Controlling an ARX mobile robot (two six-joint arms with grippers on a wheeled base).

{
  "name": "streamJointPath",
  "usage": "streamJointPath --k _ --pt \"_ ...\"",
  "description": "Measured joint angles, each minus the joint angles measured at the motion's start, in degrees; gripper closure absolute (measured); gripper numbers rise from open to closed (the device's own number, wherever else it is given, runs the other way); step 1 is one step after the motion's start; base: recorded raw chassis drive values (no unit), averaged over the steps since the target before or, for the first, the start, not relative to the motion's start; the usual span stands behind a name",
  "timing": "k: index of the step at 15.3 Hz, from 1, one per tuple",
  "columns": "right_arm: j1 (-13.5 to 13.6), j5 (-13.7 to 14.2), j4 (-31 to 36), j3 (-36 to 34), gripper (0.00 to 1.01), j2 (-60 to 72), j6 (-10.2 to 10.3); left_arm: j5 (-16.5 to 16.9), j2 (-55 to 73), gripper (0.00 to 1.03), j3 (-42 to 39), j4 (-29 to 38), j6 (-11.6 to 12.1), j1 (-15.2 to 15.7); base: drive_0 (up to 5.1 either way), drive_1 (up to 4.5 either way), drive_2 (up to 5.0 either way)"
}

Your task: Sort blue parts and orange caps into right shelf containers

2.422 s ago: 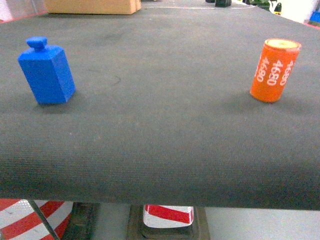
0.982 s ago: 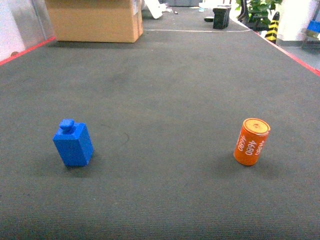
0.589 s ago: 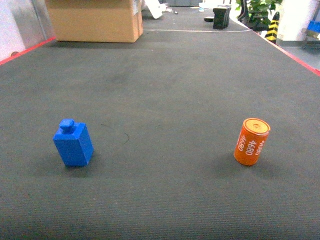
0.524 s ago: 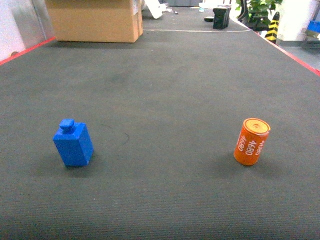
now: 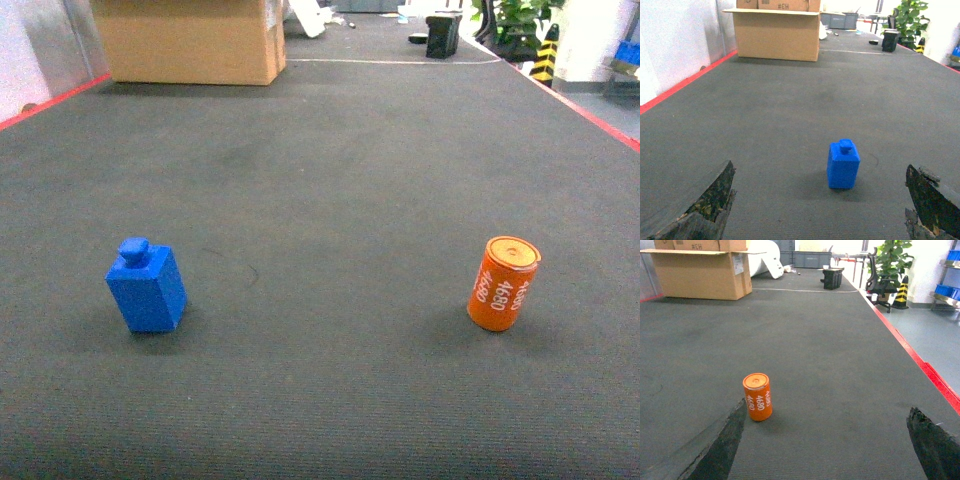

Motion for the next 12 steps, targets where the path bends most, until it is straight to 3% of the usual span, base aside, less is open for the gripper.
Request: streamJointPath --k 5,6,7,8,9,10,11,12 --pt "0.0 0.0 0.02 0.0 0.03 0.0 0.0 0.0 0.0 0.05 0.0 0.02 0.0 -0.02 0.0 0.0 0.0" --pt "0.52 1.25 -0.37 0.02 0.03 0.17 0.04 0.0 0.0 0.05 0.0 0.0 0.0 -0.02 0.0 0.0 0.0" --pt "6.54 12.15 1.2 0.09 0.03 4.0 0.22 -1.99 0.37 0.05 0.04 -0.44 -0.09 -0.74 0.0 0.0 0.0" --pt "12.26 18.95 4.98 0.09 0.03 9.05 0.57 -16.61 6.58 0.05 0.46 3.63 -1.27 -8.2 0.0 0.0 0.0" --pt "15.5 21.9 12.24 0.09 0.03 14.73 0.94 -26.6 15.78 0.05 0.98 11.37 -1.64 -13.27 0.0 0.0 0.0" --pt "17.51 23.3 22.32 0.15 0.03 23.78 1.05 -32.24 26.01 0.05 1.51 21.18 -1.51 -13.84 0.0 0.0 0.0" --pt "18.01 21.86 33.94 0.9 0.03 36.24 1.11 -31.43 38.42 0.05 3.72 32.5 -1.27 -13.66 0.0 0.0 0.0" --pt "17.09 19.91 45.92 3.34 0.03 49.88 1.79 -27.8 51.84 0.05 7.67 43.91 -1.55 -13.66 0.0 0.0 0.0"
